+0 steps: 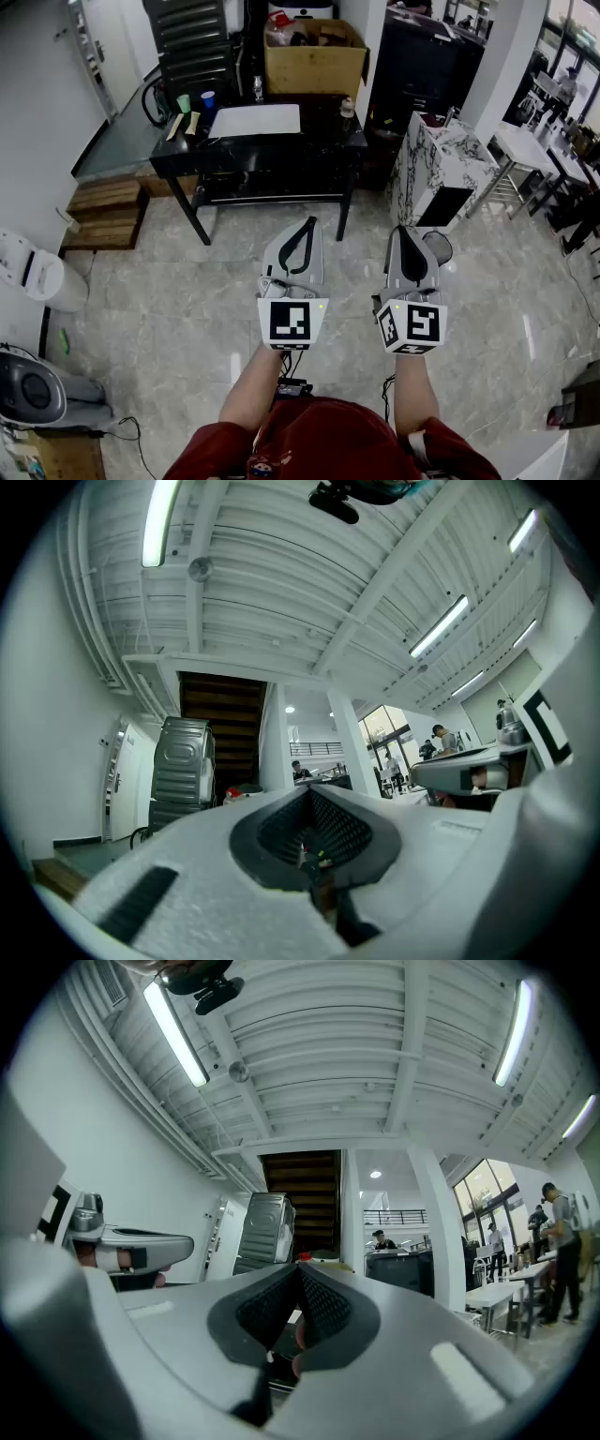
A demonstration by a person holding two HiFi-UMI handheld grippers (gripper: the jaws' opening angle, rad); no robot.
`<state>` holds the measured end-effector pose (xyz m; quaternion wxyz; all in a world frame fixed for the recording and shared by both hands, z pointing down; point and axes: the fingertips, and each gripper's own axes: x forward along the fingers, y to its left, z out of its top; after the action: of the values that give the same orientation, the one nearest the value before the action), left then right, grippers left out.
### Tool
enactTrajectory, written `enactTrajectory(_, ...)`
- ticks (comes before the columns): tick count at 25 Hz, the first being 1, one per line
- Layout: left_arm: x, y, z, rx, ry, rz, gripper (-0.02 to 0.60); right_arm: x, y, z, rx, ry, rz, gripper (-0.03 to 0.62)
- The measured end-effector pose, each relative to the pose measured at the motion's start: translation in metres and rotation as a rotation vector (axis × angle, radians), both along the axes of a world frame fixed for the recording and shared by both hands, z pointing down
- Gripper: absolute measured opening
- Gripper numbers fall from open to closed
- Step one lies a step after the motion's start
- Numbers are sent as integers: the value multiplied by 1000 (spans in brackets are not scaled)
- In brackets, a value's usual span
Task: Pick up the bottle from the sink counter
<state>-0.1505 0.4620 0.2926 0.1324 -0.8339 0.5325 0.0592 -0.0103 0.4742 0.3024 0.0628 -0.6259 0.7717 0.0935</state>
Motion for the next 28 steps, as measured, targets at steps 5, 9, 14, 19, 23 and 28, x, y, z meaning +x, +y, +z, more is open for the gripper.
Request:
enactTrajectory(5, 26, 33, 3, -10, -18, 18, 3, 13, 37, -3, 8, -21, 1, 0)
enactTrajectory(9, 35, 53, 0, -11, -24, 26, 3, 19, 53, -5, 9, -37, 7, 0)
enactTrajectory(14, 34, 65, 0, -8, -24, 24, 3, 17, 63, -8, 28, -63, 16, 0)
enactTrajectory(19, 29, 63, -3, 1, 7, 41, 3, 12, 61, -6, 35, -101, 12, 0)
enactTrajectory(23, 27, 56, -1, 7, -1, 58, 3, 8, 56, -5, 32, -107, 21, 0)
enactTrajectory(28, 24, 49, 7, -4, 19, 79, 3, 3, 54, 2, 25, -91, 36, 0)
